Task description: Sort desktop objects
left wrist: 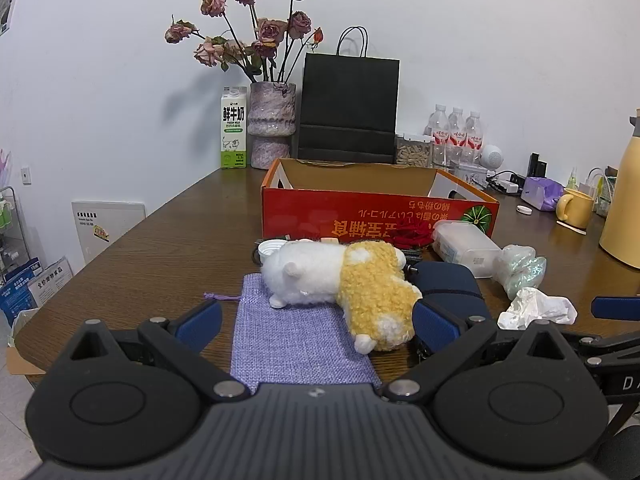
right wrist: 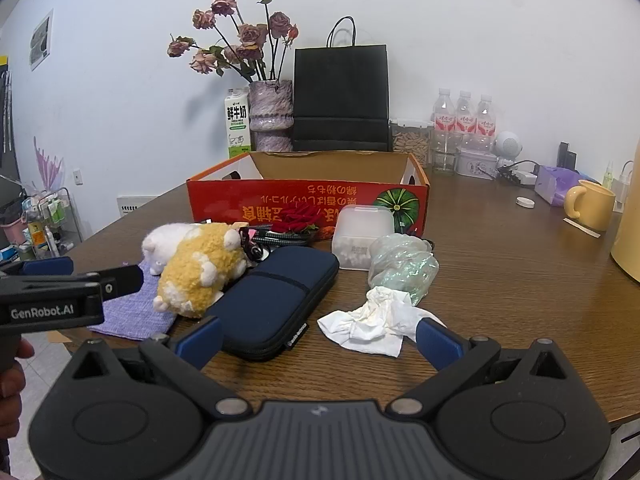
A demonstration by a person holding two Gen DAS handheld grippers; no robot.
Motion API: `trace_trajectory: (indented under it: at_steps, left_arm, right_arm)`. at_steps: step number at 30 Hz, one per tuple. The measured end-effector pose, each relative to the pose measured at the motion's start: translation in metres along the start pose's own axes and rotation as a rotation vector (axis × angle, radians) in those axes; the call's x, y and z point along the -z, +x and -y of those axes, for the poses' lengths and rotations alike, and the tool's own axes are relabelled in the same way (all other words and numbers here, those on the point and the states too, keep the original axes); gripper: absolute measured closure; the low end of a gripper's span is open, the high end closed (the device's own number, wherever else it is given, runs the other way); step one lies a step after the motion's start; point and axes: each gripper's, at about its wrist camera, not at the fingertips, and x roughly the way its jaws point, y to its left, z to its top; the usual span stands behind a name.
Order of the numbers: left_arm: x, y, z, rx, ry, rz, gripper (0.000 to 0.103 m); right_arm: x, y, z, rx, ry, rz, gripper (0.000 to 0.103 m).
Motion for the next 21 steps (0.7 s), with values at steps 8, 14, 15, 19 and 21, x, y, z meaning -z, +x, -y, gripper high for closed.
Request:
trace_trajectory:
  at_steps: [8, 14, 15, 19, 21]
  left_arm:
    - [-0.0005, 0.0001, 0.0003, 0.0, 0.001, 0.0, 0.0]
    - [-0.0006, 0.0, 0.0004, 0.0, 0.001, 0.001, 0.0]
    - [-0.0007, 0.0, 0.0003, 0.0, 0.001, 0.001, 0.0]
    - [-0.0006, 0.0, 0.0011, 0.001, 0.004, -0.001, 0.0]
    - [-0.0014, -0.0004, 0.0017, 0.001, 0.006, -0.002, 0.0]
  right_arm:
    - [0.0011, 0.0017, -0.0005, -0.001, 0.0, 0.001, 0.0]
    - [0.0006, 0.001, -0.0002, -0.002, -0.001, 0.001, 0.0]
    - [0.0006, 0.0011, -0.0002, -0.001, -0.001, 0.001, 0.0]
    - [0.0004, 0.001, -0.0001, -0.003, -0.001, 0.002, 0.0]
    - [-0.0005, 0.0006, 0.0002, -0.003, -0.001, 0.001, 0.0]
